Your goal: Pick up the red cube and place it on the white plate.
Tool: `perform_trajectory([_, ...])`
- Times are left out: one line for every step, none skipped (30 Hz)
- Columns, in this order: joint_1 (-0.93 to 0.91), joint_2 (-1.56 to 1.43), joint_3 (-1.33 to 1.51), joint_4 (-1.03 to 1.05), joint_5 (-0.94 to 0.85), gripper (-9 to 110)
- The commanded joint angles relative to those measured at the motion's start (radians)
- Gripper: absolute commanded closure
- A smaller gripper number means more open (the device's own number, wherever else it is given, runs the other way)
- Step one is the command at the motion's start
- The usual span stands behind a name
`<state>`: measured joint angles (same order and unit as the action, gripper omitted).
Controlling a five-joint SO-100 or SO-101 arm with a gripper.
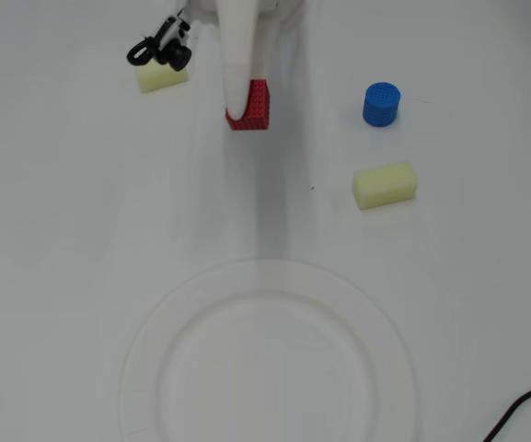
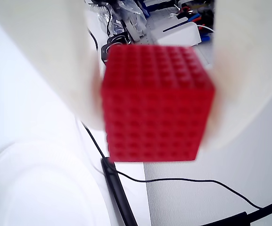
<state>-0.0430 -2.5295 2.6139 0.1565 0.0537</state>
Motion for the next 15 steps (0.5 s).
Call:
perform_trajectory([-0.023, 0.186, -0.146, -0.071, 0.020, 102])
perform_trajectory([-0.026, 0.244, -0.193, -0.071, 0.037, 102])
perform_trajectory([-0.026, 0.299, -0.238, -0.071, 0.049, 102])
perform_trajectory([-0.025, 0.348, -0.279, -0.071, 0.057, 102])
perform_trajectory([-0.020, 0.397, -0.321, -0.071, 0.063, 102])
perform_trajectory([-0.014, 0.443, -0.357, -0.071, 0.066, 102])
perform_trajectory([-0.005, 0.486, -0.393, -0.071, 0.067, 102])
perform_trajectory([0.003, 0.529, -0.426, -0.071, 0.074, 102])
perform_trajectory([0.009, 0.572, -0.457, -0.071, 0.081, 102])
perform_trajectory([0.014, 0.615, -0.488, -0.071, 0.087, 102])
perform_trajectory([0.018, 0.661, -0.515, -0.071, 0.094, 102])
perform_trajectory([0.020, 0.707, -0.543, -0.071, 0.098, 102])
perform_trajectory([0.020, 0.752, -0.571, -0.071, 0.104, 102])
perform_trajectory([0.020, 0.796, -0.595, -0.071, 0.109, 102])
perform_trajectory([0.017, 0.838, -0.618, -0.072, 0.112, 102])
